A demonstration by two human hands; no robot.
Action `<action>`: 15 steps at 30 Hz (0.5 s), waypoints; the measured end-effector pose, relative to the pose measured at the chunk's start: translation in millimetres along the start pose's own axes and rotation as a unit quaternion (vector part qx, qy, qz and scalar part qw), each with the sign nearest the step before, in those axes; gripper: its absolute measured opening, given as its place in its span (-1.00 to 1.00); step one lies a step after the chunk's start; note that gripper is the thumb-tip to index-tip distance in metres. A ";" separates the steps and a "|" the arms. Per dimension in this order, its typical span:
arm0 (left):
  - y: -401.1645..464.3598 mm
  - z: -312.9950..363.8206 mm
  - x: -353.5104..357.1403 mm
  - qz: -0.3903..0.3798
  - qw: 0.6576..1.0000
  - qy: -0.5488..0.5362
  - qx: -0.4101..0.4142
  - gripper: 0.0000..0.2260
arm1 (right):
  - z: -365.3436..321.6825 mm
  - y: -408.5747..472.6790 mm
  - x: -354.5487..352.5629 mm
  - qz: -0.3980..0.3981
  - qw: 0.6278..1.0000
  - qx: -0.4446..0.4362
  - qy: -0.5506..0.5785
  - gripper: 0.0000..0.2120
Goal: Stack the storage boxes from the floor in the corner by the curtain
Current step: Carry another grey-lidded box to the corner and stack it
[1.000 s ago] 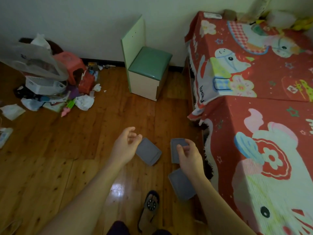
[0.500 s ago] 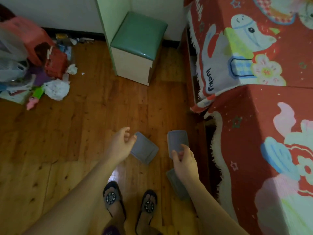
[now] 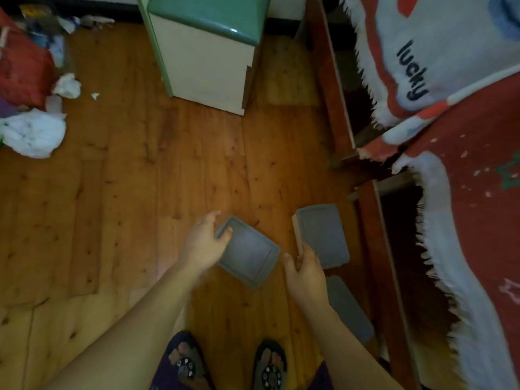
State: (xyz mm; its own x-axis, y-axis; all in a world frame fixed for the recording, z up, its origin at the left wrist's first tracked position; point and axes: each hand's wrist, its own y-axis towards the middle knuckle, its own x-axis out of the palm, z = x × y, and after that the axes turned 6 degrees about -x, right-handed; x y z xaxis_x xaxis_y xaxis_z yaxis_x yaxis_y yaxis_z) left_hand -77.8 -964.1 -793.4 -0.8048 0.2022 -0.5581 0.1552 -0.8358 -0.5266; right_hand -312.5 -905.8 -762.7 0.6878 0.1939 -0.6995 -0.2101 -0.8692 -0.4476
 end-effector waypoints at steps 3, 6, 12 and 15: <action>31.1 -25.9 25.6 -0.006 1.000 0.029 0.003 -0.48 | 27.4 22.4 37.7 -0.004 1.000 0.017 0.004 -0.32; 63.3 -53.4 53.6 -0.014 0.998 0.060 0.007 -0.42 | 55.9 49.0 73.6 0.000 1.000 0.024 0.000 -0.31; 102.9 -103.4 102.7 -0.058 0.990 0.129 -0.010 -0.23 | 94.8 81.2 132.7 -0.022 0.997 0.073 0.006 -0.21; 113.9 -121.2 122.5 -0.085 0.984 0.155 -0.032 -0.13 | 106.6 90.6 153.5 -0.035 0.994 0.092 0.040 -0.21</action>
State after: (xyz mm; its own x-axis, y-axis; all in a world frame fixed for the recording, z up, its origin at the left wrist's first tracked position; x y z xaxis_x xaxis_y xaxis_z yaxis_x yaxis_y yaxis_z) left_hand -89.3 -972.7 -999.5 -0.6108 0.4904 -0.6216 0.0767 -0.7447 -0.6630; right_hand -300.0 -906.3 -970.0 0.7571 0.2080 -0.6193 -0.2777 -0.7556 -0.5933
